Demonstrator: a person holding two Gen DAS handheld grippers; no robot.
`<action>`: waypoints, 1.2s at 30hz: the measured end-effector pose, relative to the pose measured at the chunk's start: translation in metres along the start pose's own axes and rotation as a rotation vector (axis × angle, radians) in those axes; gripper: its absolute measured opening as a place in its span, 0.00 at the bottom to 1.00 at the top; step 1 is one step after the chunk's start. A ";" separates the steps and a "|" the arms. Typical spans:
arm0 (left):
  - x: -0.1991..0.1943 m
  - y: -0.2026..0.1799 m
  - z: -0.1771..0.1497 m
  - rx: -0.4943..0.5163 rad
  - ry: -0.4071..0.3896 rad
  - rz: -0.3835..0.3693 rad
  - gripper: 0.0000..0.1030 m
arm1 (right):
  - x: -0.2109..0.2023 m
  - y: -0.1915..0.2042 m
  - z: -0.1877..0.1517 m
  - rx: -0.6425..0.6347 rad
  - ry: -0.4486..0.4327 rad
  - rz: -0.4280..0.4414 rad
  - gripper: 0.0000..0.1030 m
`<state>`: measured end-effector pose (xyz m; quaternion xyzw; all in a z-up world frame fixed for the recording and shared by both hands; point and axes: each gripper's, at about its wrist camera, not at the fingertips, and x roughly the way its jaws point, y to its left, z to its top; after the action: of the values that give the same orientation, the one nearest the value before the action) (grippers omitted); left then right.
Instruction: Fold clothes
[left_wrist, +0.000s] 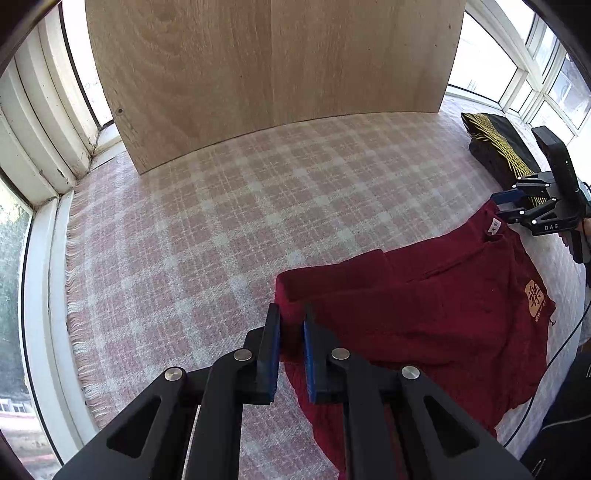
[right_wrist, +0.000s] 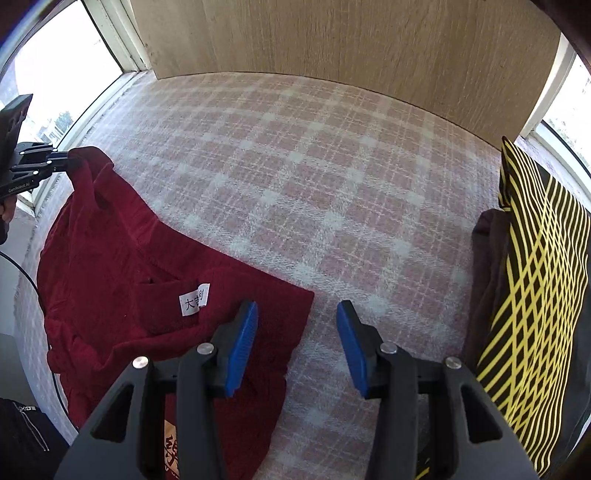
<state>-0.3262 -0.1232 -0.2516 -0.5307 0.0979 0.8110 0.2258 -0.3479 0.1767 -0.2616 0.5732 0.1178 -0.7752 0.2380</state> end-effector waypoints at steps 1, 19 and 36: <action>0.001 0.002 -0.002 -0.001 0.000 0.000 0.10 | 0.000 0.001 0.000 -0.003 0.002 0.001 0.41; 0.002 0.010 -0.006 -0.034 -0.031 0.001 0.07 | -0.010 0.006 -0.004 -0.043 -0.056 0.002 0.06; -0.166 -0.022 -0.061 -0.186 -0.399 0.056 0.06 | -0.220 0.010 -0.080 0.152 -0.575 0.052 0.06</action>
<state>-0.2102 -0.1721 -0.1252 -0.3751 -0.0094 0.9115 0.1681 -0.2252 0.2558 -0.0783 0.3489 -0.0275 -0.9061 0.2378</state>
